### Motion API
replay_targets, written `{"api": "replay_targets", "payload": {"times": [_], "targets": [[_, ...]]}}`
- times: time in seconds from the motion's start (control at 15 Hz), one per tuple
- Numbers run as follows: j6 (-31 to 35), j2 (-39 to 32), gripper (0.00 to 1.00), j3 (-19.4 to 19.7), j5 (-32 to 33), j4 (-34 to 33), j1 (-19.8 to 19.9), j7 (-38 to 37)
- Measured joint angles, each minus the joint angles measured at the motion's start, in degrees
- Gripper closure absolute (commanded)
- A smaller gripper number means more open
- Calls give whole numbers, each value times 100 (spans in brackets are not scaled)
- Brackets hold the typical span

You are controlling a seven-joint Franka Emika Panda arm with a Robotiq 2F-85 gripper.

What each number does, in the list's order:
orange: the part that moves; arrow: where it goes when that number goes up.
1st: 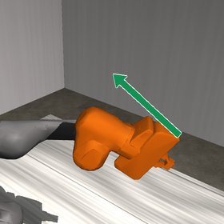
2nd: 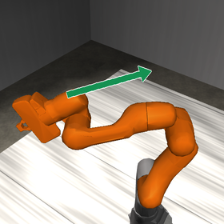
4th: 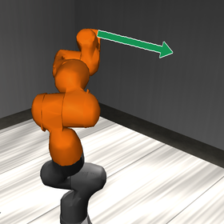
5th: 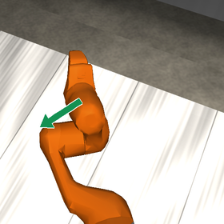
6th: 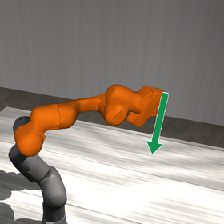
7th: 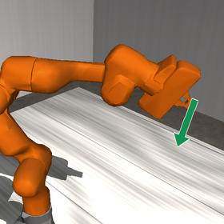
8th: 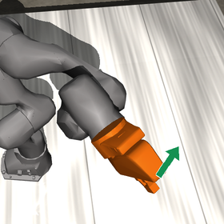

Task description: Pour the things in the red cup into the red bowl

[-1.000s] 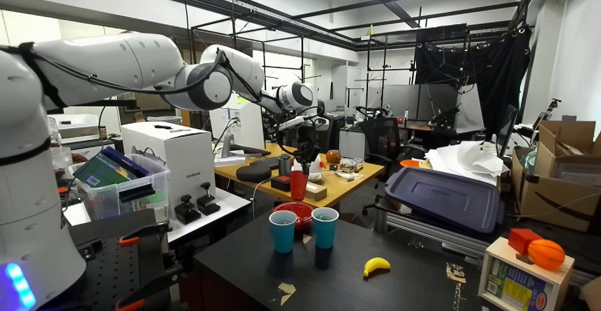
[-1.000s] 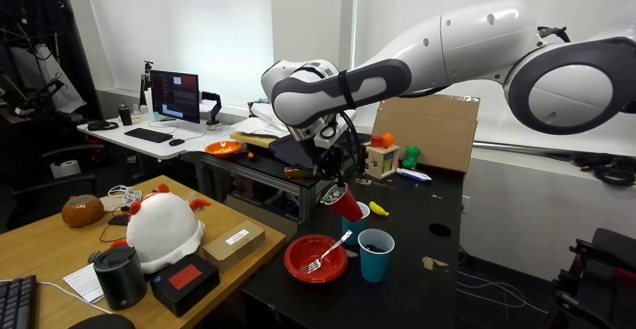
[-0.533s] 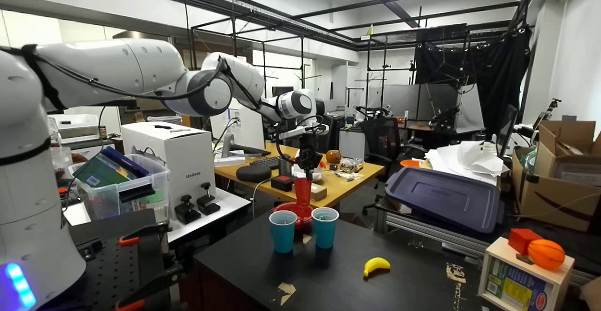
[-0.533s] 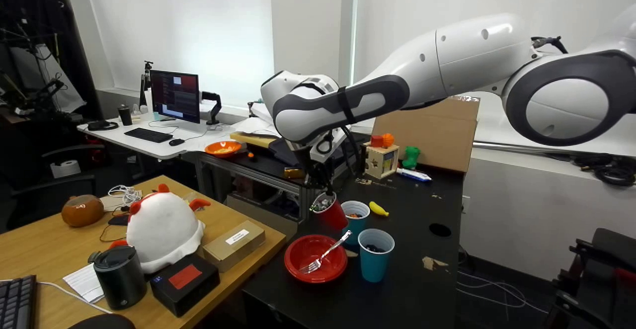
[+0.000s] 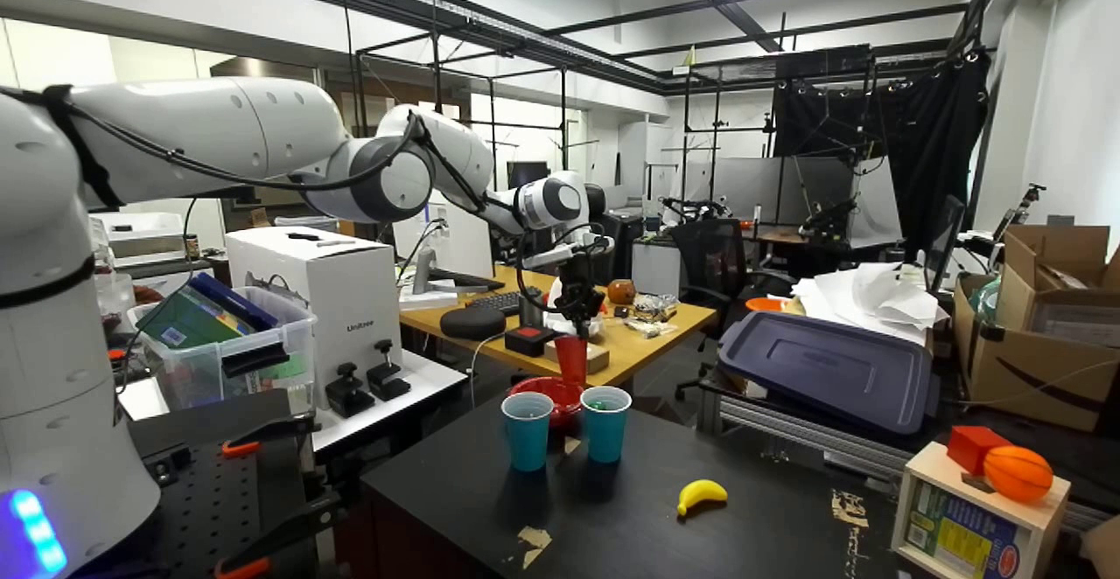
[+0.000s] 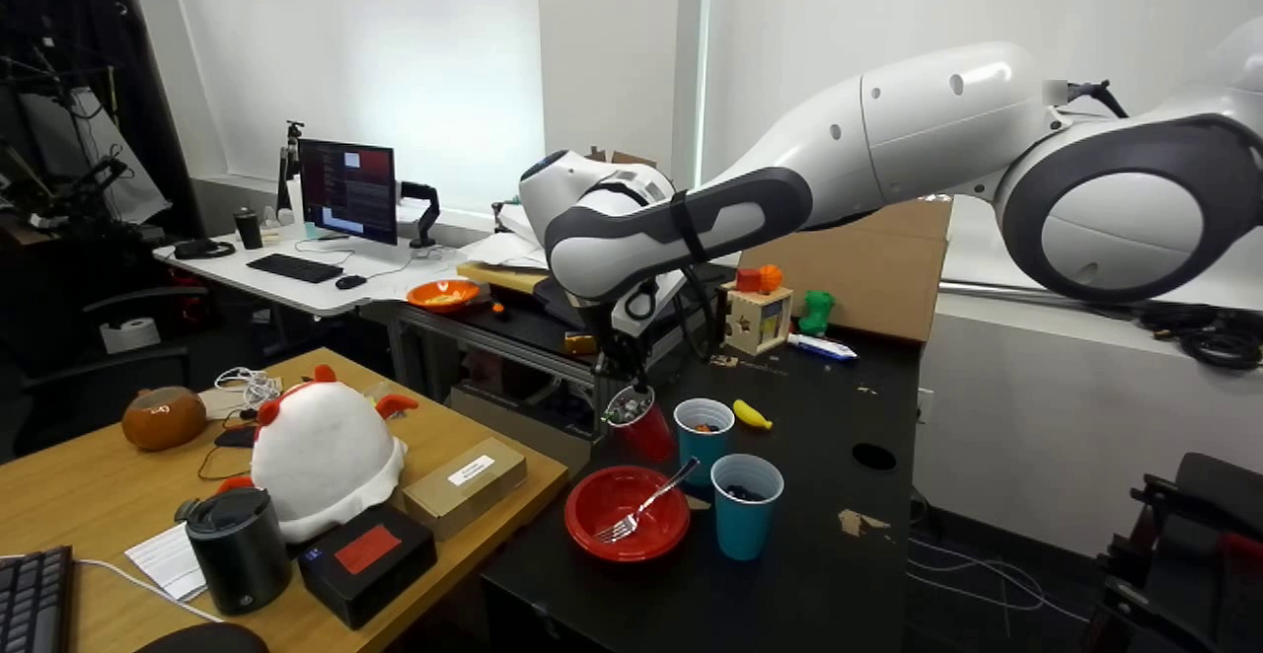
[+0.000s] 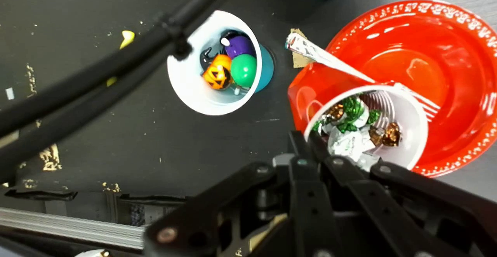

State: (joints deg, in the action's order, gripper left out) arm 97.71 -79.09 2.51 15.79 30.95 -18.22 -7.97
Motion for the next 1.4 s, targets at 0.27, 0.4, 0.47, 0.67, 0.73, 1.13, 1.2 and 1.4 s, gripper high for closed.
{"api": "replay_targets", "payload": {"times": [0.27, 0.4, 0.47, 0.67, 0.73, 1.13, 1.2, 1.4], "targets": [[434, -92, 99, 58, 156, 0, -38, -1], [655, -166, 99, 118, 295, 0, -77, -3], [744, -204, 99, 158, 366, 0, -99, -5], [936, -302, 99, 274, 554, 0, -161, -29], [990, -330, 99, 327, 620, 0, -186, -37], [1210, -464, 99, 623, 1020, 1, -400, -438], [1210, -483, 99, 681, 1027, 1, -457, -541], [1210, -512, 99, 874, 1033, 31, -654, -886]]}}
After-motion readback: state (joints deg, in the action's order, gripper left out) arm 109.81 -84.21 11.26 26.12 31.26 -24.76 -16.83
